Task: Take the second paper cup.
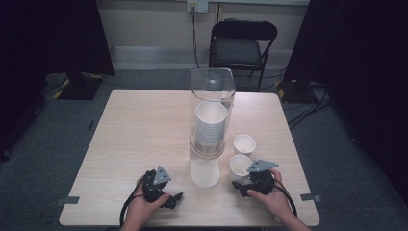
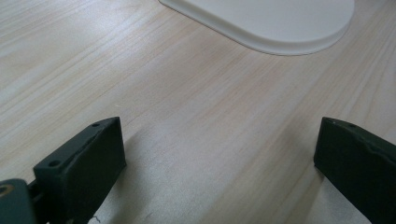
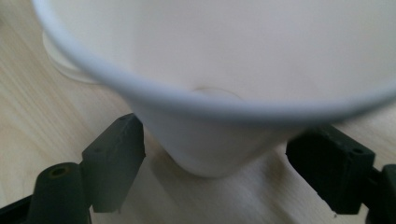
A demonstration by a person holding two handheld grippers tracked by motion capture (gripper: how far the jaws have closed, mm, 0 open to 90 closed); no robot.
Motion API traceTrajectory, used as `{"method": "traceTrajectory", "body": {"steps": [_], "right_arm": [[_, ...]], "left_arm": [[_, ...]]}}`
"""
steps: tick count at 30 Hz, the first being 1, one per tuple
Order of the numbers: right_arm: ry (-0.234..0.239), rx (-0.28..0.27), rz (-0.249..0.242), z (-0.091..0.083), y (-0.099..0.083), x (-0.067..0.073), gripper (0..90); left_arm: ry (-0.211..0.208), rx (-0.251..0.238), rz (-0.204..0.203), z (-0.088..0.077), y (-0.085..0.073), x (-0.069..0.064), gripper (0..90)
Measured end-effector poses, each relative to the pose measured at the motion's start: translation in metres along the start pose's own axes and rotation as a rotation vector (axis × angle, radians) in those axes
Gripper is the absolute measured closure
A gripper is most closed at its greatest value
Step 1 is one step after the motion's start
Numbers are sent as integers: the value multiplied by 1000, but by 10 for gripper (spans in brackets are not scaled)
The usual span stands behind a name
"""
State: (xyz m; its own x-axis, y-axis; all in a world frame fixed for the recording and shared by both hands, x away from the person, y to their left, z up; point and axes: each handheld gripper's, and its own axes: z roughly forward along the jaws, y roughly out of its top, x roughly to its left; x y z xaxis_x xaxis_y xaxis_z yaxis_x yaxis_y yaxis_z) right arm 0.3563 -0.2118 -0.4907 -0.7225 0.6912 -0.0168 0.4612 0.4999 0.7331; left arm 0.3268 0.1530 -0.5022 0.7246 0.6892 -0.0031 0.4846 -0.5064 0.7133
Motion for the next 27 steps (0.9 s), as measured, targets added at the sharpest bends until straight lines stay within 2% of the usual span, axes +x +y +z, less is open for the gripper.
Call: {"method": "traceTrajectory", "body": {"steps": [10, 16, 18, 27], "right_arm": [[21, 2, 23, -22, -14, -15, 167], [17, -3, 34, -31, -20, -22, 162], [34, -1, 42, -37, -25, -28, 156], [37, -11, 80, -52, -40, -45, 153]], "left_arm": [[0, 0, 0, 0, 0, 0, 15], [0, 0, 0, 0, 0, 0, 15], [0, 0, 0, 0, 0, 0, 15], [0, 0, 0, 0, 0, 0, 15]]}}
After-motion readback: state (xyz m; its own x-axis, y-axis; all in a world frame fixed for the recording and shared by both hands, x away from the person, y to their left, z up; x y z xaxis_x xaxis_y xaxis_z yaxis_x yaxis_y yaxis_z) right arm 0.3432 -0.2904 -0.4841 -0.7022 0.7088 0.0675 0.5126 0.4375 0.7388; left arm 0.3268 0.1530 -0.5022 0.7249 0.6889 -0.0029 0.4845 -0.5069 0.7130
